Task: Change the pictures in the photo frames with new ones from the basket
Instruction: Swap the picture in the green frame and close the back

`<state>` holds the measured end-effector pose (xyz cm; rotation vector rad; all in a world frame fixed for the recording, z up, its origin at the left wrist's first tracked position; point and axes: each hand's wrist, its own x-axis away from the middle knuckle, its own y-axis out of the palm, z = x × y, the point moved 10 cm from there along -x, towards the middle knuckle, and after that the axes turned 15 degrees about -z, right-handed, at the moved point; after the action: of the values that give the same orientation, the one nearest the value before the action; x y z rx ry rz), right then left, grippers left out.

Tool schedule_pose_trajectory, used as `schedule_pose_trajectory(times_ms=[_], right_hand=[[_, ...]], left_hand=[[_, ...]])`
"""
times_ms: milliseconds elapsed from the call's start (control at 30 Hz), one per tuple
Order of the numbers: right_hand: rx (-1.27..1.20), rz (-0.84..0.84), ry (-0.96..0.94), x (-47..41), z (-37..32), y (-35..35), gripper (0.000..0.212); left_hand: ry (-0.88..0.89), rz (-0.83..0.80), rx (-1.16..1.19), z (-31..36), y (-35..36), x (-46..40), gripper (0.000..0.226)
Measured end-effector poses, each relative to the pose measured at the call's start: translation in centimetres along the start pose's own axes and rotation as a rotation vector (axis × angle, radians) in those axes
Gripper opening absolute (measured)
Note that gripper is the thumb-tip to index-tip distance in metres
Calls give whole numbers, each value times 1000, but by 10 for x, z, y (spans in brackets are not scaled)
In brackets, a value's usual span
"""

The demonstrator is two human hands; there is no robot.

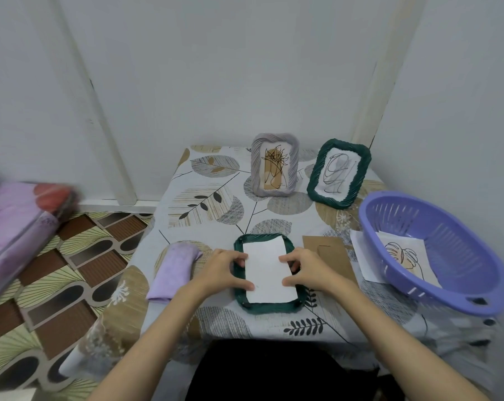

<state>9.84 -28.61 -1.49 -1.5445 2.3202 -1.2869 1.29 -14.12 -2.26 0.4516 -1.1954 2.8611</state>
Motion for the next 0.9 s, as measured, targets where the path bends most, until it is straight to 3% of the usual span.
schedule_pose_trajectory(times_ms=[167,467,567,733,900], right_hand=[[-54,32,-14,1,4,-2,57],[58,6,-51,-1,-1,4,65],[81,-9,-66,0,-4,3,69],[142,-88,-65,-1,-1,8,62],[173,-128,-44,-6,4,13,61]], left_hand=[[24,-11,-26,2,2,-1,65],[1,-25,-148,-1,2,-3,60],[2,-53,-173,-2,5,-2,68],[2,-101,-193,-5,12,0,108],[-19,-144,-194,-6,16,1,97]])
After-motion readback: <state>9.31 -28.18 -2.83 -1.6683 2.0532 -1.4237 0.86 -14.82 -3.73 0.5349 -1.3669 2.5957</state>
